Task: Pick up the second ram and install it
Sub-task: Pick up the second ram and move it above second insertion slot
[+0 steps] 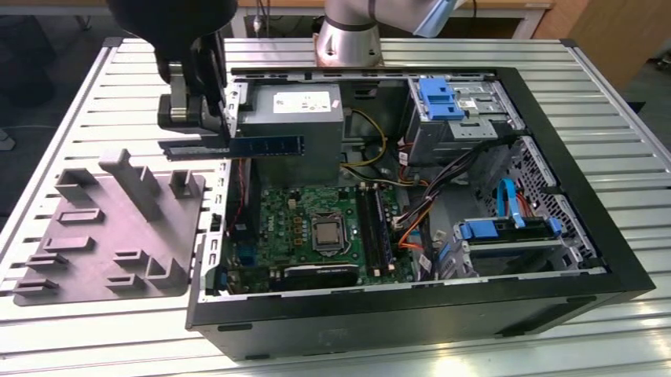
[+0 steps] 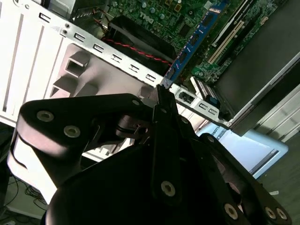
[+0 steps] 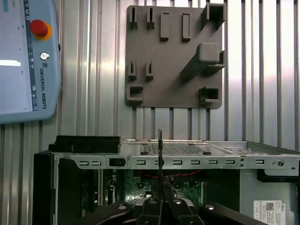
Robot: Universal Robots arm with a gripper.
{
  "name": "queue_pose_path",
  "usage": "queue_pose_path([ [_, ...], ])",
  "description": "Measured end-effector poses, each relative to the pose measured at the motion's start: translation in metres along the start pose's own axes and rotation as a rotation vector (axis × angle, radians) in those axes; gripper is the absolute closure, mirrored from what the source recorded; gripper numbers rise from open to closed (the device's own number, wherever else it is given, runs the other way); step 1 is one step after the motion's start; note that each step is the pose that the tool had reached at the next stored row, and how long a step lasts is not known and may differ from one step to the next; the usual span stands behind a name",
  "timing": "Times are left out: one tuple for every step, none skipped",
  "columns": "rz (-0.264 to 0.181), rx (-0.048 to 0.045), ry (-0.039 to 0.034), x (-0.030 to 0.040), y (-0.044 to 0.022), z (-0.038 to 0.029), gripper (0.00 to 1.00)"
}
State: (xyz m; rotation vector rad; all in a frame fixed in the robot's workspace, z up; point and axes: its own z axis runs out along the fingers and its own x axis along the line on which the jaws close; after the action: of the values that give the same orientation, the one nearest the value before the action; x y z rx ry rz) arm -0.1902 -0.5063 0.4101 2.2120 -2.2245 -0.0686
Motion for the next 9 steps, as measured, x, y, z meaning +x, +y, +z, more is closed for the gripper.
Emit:
queue_pose_path([
  [0.000,0.0001,0.0000,0.0000,-0.0014,0.0000,0.89],
  [0.000,0.0000,-0.0001,0.0000,-0.0028,0.0000,0.89],
  [0.000,0.0000,0.0000,0.0000,-0.0042,0.0000,0.89],
  [0.000,0.0000,0.0000,0.0000,-0.0055,-0.0001,0.89],
  [0.000,0.0000,0.0000,0.0000,-0.0069,-0.0001,0.89],
  [0.000,0.0001,0.0000,0.0000,-0.0084,-0.0001,0.89],
  [0.000,0.0001,0.0000,0.0000,-0.0099,-0.0001,0.89],
  [0.000,0.0000,0.0000,0.0000,-0.0112,-0.0002,0.89],
  [0.000,0.0000,0.0000,-0.0001,-0.0126,-0.0002,0.89],
])
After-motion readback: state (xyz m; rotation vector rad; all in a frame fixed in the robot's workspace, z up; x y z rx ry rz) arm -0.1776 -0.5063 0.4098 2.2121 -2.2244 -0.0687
